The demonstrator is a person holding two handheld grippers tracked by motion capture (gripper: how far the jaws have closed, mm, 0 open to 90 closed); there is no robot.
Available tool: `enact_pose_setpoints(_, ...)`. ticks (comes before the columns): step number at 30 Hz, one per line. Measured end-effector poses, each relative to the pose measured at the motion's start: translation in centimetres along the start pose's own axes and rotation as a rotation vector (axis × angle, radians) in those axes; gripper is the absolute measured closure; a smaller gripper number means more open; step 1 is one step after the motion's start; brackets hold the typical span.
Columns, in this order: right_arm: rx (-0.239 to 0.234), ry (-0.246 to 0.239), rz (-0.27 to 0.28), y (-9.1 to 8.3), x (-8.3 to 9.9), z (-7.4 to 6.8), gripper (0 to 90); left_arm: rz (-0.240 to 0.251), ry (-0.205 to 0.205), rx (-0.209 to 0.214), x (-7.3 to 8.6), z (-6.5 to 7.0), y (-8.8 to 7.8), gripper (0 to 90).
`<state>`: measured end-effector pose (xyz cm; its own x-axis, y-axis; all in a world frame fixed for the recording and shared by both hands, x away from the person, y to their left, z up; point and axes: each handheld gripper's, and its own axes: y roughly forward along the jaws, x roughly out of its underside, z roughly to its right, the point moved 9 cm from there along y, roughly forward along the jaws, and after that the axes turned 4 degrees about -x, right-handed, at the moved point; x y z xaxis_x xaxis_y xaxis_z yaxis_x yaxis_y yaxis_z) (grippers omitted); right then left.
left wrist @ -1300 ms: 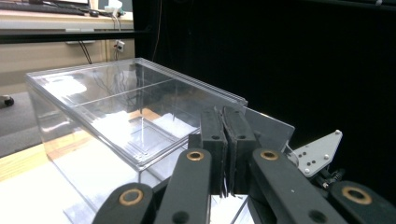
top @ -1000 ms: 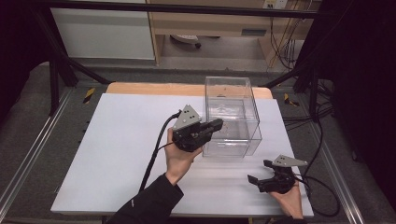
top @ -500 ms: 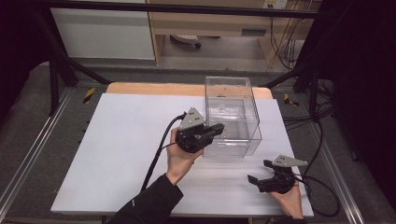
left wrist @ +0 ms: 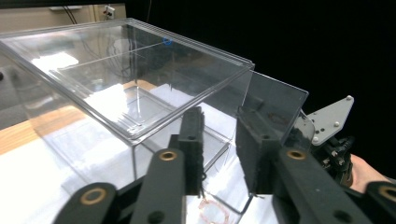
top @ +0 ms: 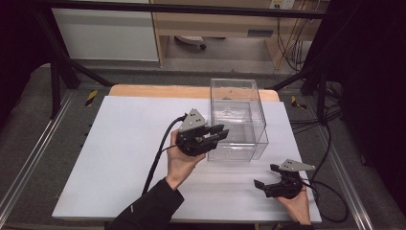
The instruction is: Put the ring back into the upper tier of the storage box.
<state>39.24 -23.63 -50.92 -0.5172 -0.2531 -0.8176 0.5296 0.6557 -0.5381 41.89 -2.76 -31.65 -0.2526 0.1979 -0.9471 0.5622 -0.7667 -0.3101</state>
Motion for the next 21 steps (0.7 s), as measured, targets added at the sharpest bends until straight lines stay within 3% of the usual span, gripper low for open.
enact_pose_setpoints(10,0.001,-0.001,0.002,0.0,0.0,0.0,0.5,-0.010,0.021,-0.032,0.1,-1.4,-2.4,54.1)
enact_pose_setpoints(21,0.003,-0.002,0.001,0.0,0.0,0.0,0.5,-0.055,0.024,-0.096,2.4,-4.3,-4.6,37.6)
